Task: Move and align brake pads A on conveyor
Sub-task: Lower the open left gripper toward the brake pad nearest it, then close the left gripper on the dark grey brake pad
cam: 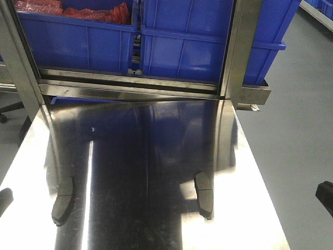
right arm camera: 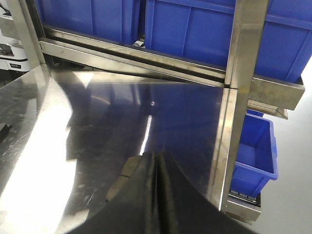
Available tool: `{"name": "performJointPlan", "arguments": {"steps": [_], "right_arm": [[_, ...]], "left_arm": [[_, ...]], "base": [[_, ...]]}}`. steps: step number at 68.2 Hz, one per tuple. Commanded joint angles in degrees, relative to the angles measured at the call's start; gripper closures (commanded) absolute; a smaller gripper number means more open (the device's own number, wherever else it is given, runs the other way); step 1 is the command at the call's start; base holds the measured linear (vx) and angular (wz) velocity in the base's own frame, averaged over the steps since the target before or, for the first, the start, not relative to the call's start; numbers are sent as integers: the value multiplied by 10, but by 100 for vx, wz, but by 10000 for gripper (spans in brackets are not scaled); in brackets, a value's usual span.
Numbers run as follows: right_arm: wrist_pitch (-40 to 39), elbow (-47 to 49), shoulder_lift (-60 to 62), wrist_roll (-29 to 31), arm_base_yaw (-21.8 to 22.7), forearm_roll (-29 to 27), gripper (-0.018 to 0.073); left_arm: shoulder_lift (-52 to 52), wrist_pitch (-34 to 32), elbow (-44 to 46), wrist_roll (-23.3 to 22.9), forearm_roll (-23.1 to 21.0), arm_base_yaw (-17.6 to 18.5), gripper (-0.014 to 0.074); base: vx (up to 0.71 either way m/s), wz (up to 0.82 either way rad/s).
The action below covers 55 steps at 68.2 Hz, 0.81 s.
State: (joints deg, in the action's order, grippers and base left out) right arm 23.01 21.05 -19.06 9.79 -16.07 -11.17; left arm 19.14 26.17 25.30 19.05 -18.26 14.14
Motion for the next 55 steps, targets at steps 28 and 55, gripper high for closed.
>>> {"name": "performJointPlan", "arguments": {"steps": [28,55], "right_arm": [[-43,14,-7,1,1,0,565],[-43,14,-7,1,1,0,565]], "left_arm": [[70,-20,18,-22,-85,3,-64],[432,15,140,-96,-27,3,-48]], "base": [[0,0],[0,0]]}}
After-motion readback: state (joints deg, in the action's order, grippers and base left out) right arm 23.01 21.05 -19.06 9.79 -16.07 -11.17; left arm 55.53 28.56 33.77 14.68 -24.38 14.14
